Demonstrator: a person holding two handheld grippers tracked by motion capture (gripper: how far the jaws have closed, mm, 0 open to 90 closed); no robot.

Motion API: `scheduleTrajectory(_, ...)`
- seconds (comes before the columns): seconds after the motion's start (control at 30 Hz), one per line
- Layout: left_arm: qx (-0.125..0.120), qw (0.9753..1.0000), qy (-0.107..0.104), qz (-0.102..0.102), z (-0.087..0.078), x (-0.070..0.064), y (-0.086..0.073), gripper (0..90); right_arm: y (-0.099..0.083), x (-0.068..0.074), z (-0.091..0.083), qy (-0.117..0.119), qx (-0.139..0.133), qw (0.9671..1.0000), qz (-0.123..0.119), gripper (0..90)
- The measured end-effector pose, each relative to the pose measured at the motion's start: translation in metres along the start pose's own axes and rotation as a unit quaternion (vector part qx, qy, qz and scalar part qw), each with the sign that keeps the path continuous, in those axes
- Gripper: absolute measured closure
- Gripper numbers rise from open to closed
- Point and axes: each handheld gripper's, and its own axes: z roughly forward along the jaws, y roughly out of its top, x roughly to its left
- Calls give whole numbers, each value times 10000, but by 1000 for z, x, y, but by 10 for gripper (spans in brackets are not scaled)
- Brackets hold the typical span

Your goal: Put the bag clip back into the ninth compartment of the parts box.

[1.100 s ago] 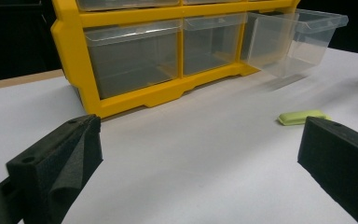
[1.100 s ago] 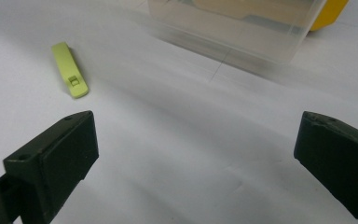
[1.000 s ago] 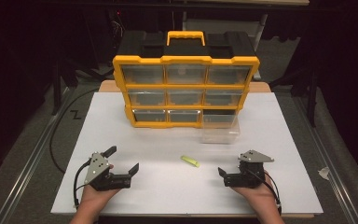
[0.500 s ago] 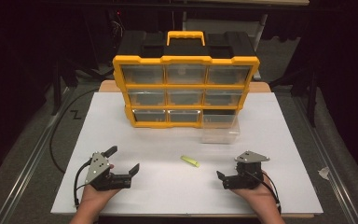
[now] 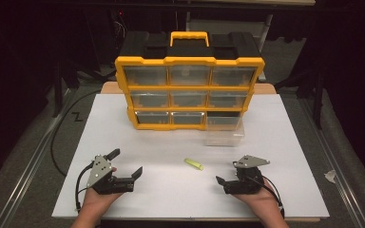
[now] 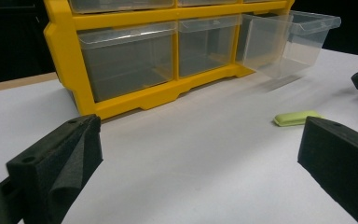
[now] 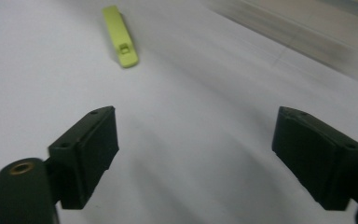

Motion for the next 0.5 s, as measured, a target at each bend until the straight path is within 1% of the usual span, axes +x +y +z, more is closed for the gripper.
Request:
scheduleTrajectory(0.13,-16,10000,9,-9,0,0,0,2,2,3,2,163,-41,9999,-4,276)
scheduleTrajectory(0.2,-19,10000,9,-7,0,0,0,2,3,5,3,182,-78,9998,16,331)
scheduleTrajectory(0.33,-19,10000,4,-19,0,1,0,2,7,8,5,203,-165,9997,-29,441)
scheduleTrajectory(0.5,-24,10000,-3,-13,-1,1,0,2,14,13,10,275,-198,9992,-191,637)
